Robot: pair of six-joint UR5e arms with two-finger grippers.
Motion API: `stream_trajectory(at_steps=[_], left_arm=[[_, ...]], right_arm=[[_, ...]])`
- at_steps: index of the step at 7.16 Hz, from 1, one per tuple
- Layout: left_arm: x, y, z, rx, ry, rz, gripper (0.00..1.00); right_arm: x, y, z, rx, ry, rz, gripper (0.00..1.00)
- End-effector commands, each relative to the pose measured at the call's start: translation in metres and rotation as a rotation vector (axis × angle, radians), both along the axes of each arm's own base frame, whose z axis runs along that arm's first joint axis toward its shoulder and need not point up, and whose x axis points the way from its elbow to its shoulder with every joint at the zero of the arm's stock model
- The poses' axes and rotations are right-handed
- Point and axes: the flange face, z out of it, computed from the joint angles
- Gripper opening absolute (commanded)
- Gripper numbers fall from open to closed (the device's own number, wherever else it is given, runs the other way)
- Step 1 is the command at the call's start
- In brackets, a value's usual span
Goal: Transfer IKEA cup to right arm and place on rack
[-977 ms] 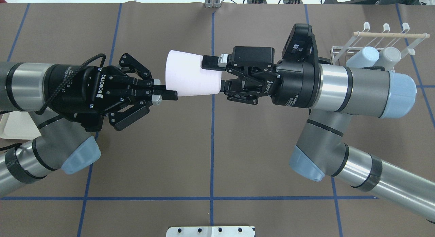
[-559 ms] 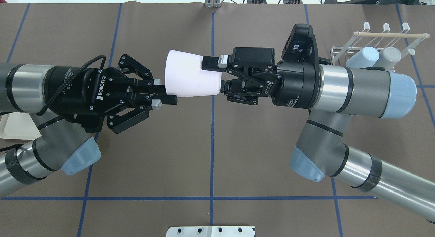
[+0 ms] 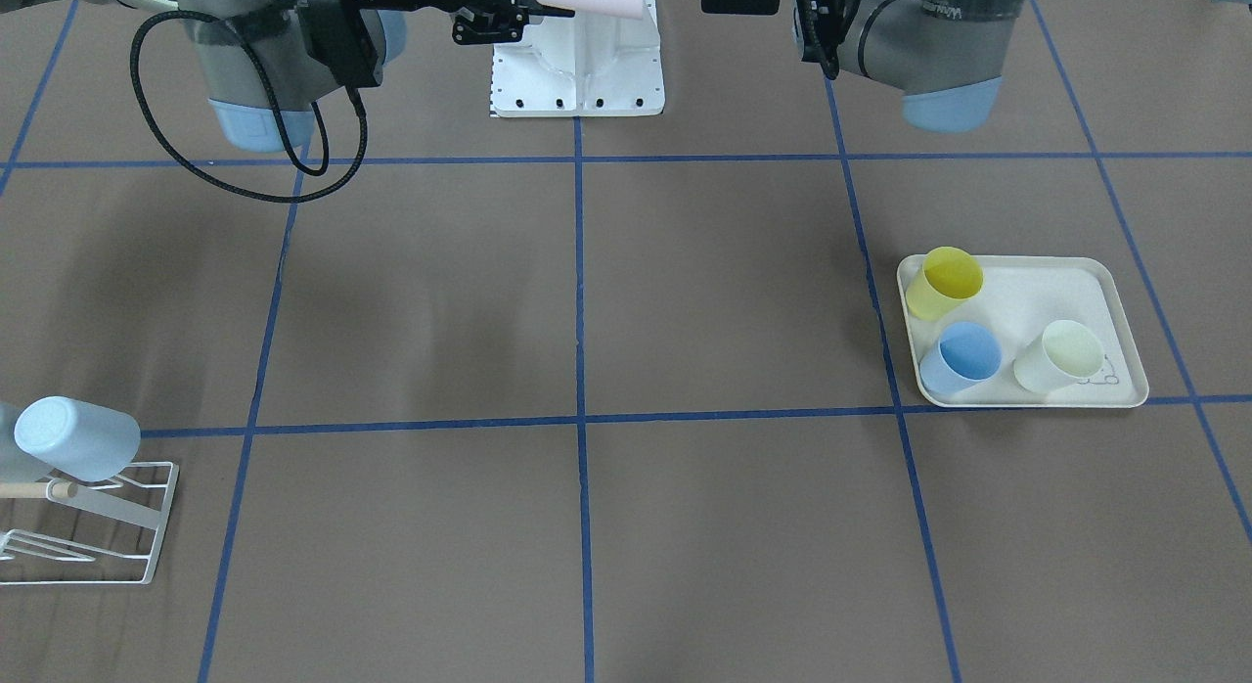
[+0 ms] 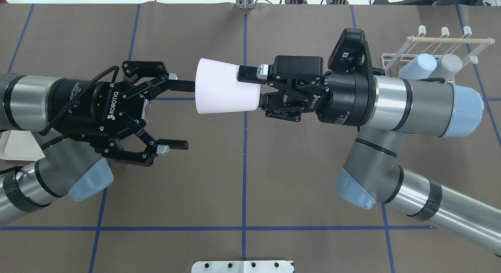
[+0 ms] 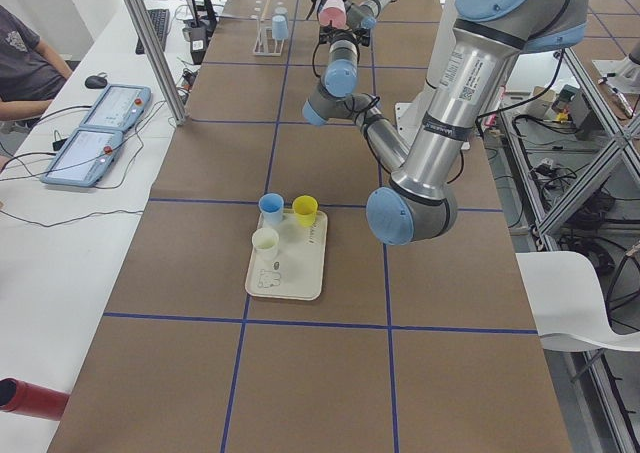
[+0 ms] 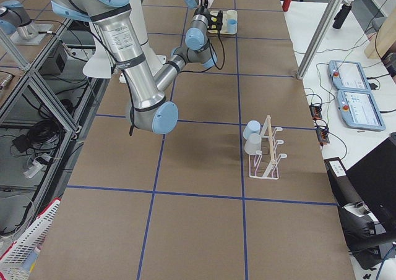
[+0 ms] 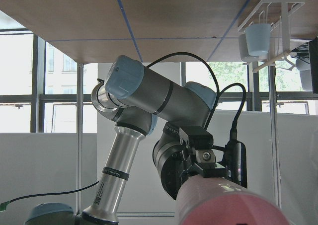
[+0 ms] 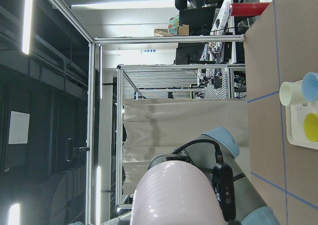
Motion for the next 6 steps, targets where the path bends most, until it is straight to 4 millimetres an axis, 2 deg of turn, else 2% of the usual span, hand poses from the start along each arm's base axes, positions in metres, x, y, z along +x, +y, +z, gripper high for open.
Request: stream_trajectory(at_steps=[1,2,3,4,5,6], left_arm=[[-0.006,-0.004,0.022,0.190,-0.045,-0.150,1.00],[0.000,-0.015,0.033,0.304,-0.079,-0.252,1.00],[0.002,-0.034,0.055,0.404,-0.132,-0.359,1.00],[-0.011,-0.052,0.075,0.489,-0.187,-0.442,1.00],[-0.012,-0.074,0.097,0.559,-0.255,-0.512,1.00],[-0.013,-0.081,0.120,0.615,-0.306,-0.567,1.00]], right_arm=[[0.019,-0.015,0.033,0.010,0.067,0.078,0.28],[0.024,-0.020,0.063,0.069,0.155,0.153,0.27],[0.032,-0.033,0.089,0.091,0.275,0.220,0.27],[0.054,-0.054,0.102,0.120,0.395,0.250,0.27],[0.104,-0.084,0.125,0.122,0.535,0.264,0.25],[0.155,-0.108,0.141,0.154,0.680,0.262,0.25]])
